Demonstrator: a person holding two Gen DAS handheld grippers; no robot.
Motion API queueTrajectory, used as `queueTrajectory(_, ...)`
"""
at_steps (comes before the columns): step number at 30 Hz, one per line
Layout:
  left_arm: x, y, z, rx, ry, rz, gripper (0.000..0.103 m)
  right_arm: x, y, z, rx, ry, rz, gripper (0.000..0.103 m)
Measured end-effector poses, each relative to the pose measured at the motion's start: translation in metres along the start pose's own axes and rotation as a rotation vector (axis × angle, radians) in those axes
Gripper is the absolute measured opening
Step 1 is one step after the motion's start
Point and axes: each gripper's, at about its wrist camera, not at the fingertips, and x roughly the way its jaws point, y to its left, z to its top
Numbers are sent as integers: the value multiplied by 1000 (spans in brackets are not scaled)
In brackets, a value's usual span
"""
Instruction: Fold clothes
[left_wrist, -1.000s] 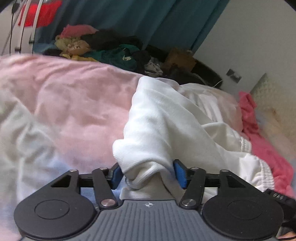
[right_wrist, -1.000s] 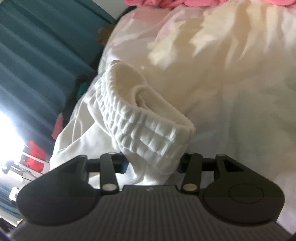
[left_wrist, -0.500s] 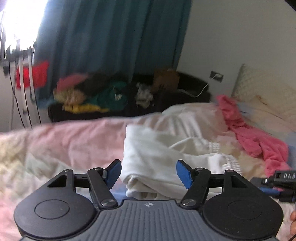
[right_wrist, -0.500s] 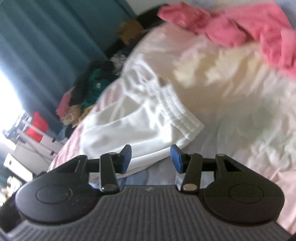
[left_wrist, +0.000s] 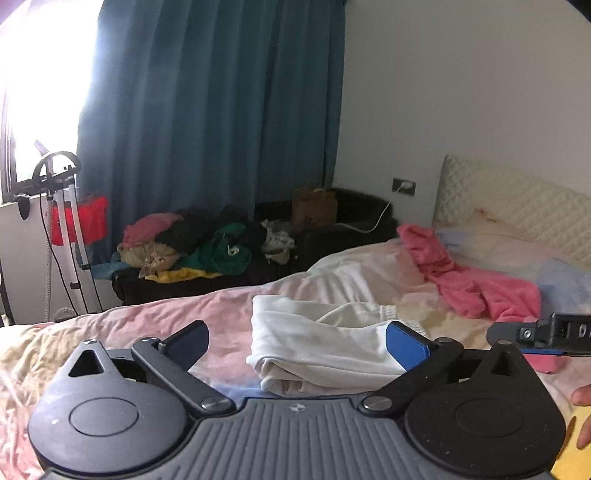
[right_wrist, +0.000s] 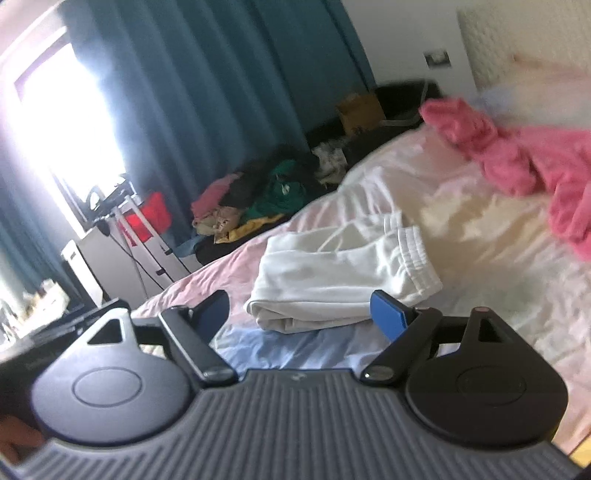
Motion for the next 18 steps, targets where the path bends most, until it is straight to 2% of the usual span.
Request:
queueTrajectory(6,-55,0,-26,-45,-81,4,103,-40,26,-30,-120,-107,-1,85)
queueTrajectory(9,-75,6,-41,-77,-99,-5,103,-52,34,-50,-170,-170,-30,85)
queueTrajectory(18,-91,17,-76,-68,-111,54,103,-42,45,-99,-201,-202,-64,85)
